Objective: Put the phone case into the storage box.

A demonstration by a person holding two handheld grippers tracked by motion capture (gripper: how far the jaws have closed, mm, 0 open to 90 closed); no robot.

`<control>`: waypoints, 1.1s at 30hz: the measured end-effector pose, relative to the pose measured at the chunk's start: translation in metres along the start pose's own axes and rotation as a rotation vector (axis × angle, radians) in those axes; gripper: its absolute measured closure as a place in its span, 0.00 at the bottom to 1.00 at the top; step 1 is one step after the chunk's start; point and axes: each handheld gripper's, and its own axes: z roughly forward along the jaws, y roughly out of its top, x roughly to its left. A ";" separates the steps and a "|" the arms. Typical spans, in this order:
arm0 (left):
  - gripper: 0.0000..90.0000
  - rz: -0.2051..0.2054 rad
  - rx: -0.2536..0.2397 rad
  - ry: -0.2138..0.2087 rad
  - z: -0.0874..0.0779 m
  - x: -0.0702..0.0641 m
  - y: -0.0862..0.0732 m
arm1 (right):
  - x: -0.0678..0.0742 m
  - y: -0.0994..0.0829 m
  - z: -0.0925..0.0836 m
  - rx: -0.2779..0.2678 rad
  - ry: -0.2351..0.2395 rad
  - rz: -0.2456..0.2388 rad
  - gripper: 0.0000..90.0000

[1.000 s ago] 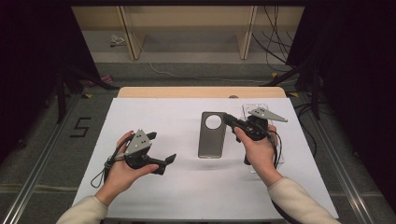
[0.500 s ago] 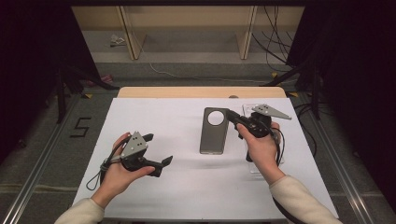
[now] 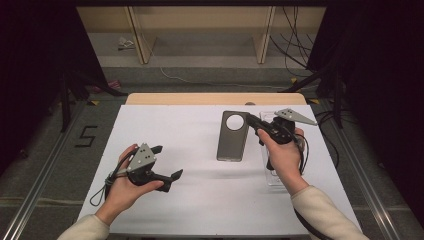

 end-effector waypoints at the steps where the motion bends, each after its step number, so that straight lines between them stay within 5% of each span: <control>1: 0.00 0.001 0.000 0.000 0.000 0.000 0.000 | -0.001 0.001 0.000 0.000 -0.003 0.001 0.95; 33: 0.00 0.001 0.000 0.014 -0.012 0.000 -0.008 | -0.015 0.019 -0.006 -0.050 -0.060 -0.029 0.95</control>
